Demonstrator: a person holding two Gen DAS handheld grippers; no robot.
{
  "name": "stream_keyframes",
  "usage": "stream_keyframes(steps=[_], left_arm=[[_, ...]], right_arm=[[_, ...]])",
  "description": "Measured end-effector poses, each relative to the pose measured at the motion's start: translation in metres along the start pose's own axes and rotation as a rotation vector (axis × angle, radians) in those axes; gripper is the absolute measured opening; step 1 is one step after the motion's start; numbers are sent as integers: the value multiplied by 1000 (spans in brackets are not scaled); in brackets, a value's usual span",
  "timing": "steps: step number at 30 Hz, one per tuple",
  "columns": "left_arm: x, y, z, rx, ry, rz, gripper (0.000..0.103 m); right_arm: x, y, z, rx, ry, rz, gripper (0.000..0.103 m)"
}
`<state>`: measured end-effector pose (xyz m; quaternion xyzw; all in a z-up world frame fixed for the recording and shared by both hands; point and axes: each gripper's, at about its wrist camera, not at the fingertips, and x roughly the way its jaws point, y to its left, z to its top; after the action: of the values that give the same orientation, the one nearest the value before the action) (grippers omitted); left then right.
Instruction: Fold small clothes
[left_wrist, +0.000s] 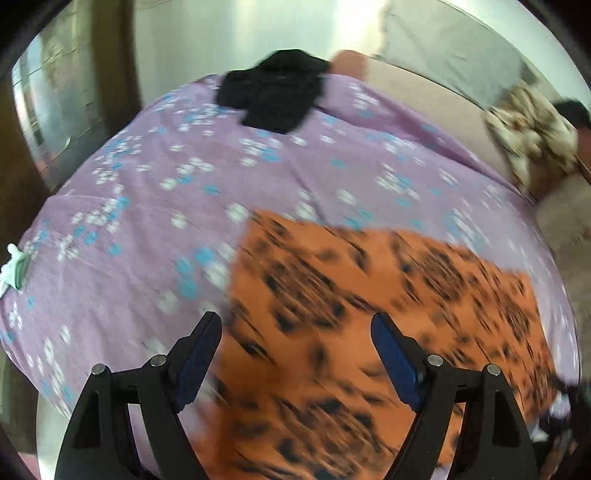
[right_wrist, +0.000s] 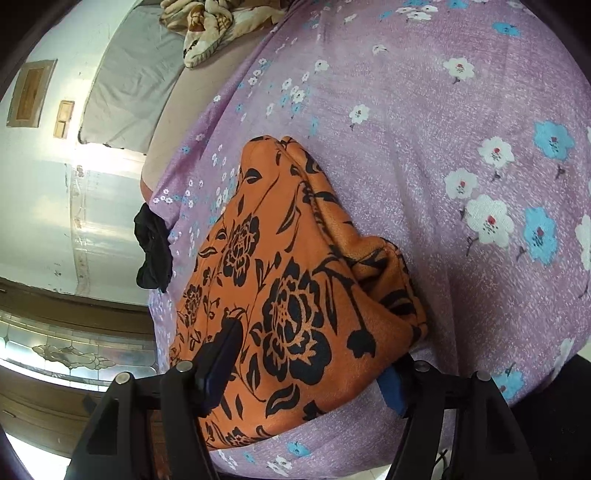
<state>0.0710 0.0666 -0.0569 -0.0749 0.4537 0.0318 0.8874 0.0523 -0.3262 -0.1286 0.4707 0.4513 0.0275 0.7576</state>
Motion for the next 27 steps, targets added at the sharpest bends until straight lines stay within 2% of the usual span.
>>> stream_keyframes(steps=[1, 2, 3, 5, 6, 7, 9, 10, 11, 12, 13, 14, 15, 16, 17, 18, 19, 21, 24, 27], left_arm=[[3, -13, -8, 23, 1, -3, 84], [11, -27, -13, 46, 25, 6, 84], [18, -33, -18, 60, 53, 11, 84], [47, -48, -34, 115, 152, 61, 84], [51, -51, -38, 135, 162, 82, 85], [47, -52, -38, 143, 126, 90, 85], [35, -51, -30, 116, 121, 66, 85], [26, -51, -25, 101, 100, 50, 85], [17, -51, -21, 100, 68, 49, 85], [12, -53, -20, 103, 48, 46, 85], [11, -55, -20, 104, 39, 41, 86], [16, -57, -22, 106, 47, 36, 86], [29, -60, -27, 113, 89, 50, 86], [47, -61, -35, 131, 150, 75, 86], [60, -63, -43, 165, 151, 103, 93], [58, -64, -43, 183, 104, 111, 95], [55, -65, -42, 188, 110, 105, 95], [44, -55, -35, 122, 124, 44, 92], [14, -24, -28, 20, 16, 16, 92], [-21, 33, -21, -133, -78, 11, 92]], right_arm=[[1, 2, 0, -12, -2, 3, 65], [5, 7, 1, -47, 12, -14, 40], [7, 10, 1, -75, 22, -50, 23], [11, 13, 2, -102, 31, -83, 24], [9, 14, 2, -89, 28, -76, 24], [6, 14, 2, -71, 20, -60, 27], [1, 14, 3, -47, 10, -42, 33], [0, 14, 3, -42, 4, -38, 40], [-1, 14, 3, -34, -1, -31, 65], [0, 14, 3, -29, -7, -25, 79], [1, 13, 4, -28, -18, -25, 79], [4, 11, 5, -29, -21, -26, 78], [7, 9, 5, -37, -21, -35, 64], [10, 7, 6, -46, -19, -62, 48], [14, 5, 8, -41, -3, -81, 22], [15, 4, 9, -37, 1, -79, 21], [13, 11, 9, -67, -4, -98, 20], [4, 35, 6, -157, -38, -126, 18], [-12, 98, -1, -316, -102, -112, 17], [-18, 180, -30, -554, -166, -105, 17]])
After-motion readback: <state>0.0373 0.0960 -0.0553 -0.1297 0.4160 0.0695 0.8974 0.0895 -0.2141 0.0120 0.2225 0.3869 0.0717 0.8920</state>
